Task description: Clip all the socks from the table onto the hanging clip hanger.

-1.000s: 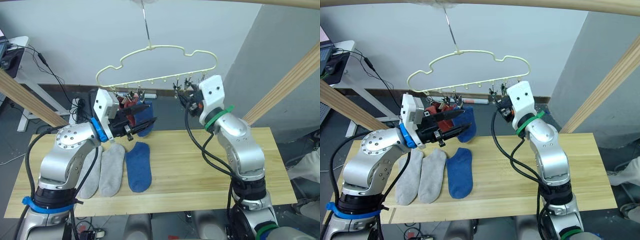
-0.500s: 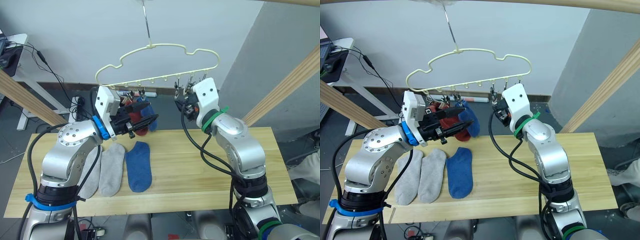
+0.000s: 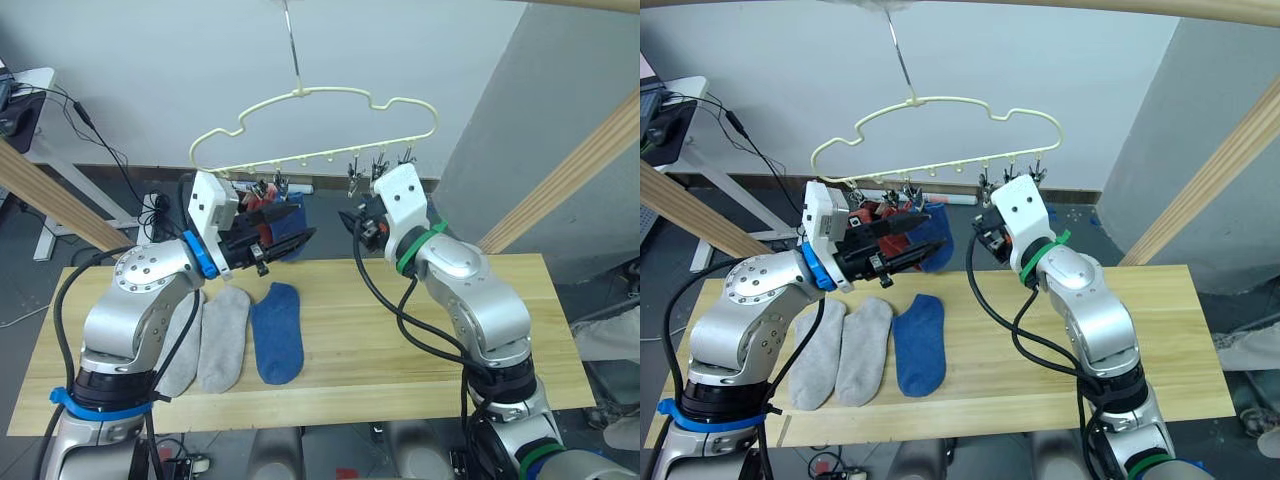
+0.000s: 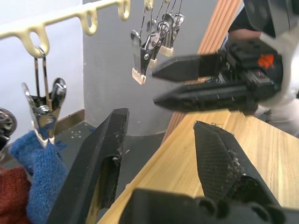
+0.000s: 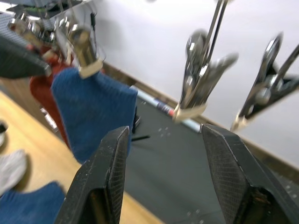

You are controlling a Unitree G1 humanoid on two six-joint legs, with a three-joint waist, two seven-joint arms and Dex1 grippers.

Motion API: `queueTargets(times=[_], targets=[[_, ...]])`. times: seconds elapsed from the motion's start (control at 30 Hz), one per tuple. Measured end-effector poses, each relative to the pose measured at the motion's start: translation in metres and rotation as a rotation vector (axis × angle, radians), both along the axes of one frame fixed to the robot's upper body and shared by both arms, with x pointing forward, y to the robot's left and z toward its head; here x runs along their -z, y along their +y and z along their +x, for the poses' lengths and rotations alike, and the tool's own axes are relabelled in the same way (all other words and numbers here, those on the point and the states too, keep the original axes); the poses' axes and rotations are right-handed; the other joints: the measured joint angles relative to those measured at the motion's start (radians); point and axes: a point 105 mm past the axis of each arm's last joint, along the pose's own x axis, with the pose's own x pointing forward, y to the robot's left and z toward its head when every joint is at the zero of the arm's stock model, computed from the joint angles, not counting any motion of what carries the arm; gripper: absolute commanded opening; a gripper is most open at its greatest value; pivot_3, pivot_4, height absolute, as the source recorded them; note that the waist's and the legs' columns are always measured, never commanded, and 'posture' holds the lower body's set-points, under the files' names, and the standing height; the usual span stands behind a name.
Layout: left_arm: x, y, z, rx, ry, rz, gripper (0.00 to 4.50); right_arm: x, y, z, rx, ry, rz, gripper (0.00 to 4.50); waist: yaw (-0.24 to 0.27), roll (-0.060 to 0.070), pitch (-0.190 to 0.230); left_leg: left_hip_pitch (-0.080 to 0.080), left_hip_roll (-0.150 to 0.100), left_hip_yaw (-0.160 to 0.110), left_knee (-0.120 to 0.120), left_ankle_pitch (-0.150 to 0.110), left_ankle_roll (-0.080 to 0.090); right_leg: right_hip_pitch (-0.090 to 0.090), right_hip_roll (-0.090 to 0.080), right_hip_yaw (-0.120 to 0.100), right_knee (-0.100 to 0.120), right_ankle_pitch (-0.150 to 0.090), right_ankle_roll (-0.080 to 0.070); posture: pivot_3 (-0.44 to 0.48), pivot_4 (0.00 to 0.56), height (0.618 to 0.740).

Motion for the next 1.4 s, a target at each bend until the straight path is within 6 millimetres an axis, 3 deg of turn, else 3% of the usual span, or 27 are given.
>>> queueTargets(times=[0.37,0.93,1.4], targets=[[-0.003,0.0,0.001,-0.002,-0.009,-0.001,2.49,-0.016,0.008,0.01,0.003,-0.045,0.027,2.52,0.0,0.0,0.0,0.0,0.0,0.0,0.0,0.0,0.0,0.0,0.0,-0.001,0.0,0.0,0.0,-0.023,0.292,0.735],[-0.007,-0.003,0.002,0.0,-0.023,-0.013,2.49,-0.014,0.023,0.025,0.021,-0.002,0.113,2.52,0.0,0.0,0.0,0.0,0.0,0.0,0.0,0.0,0.0,-0.001,0.0,-0.001,0.001,0.001,-0.001,-0.016,0.293,0.735],[-0.007,-0.004,0.004,-0.011,-0.016,-0.031,2.49,-0.022,0.019,0.026,0.06,-0.018,0.144,2.52,0.0,0.0,0.0,0.0,0.001,0.0,0.0,0.0,0.0,-0.001,0.0,-0.001,0.001,0.001,-0.001,-0.025,0.296,0.735]])
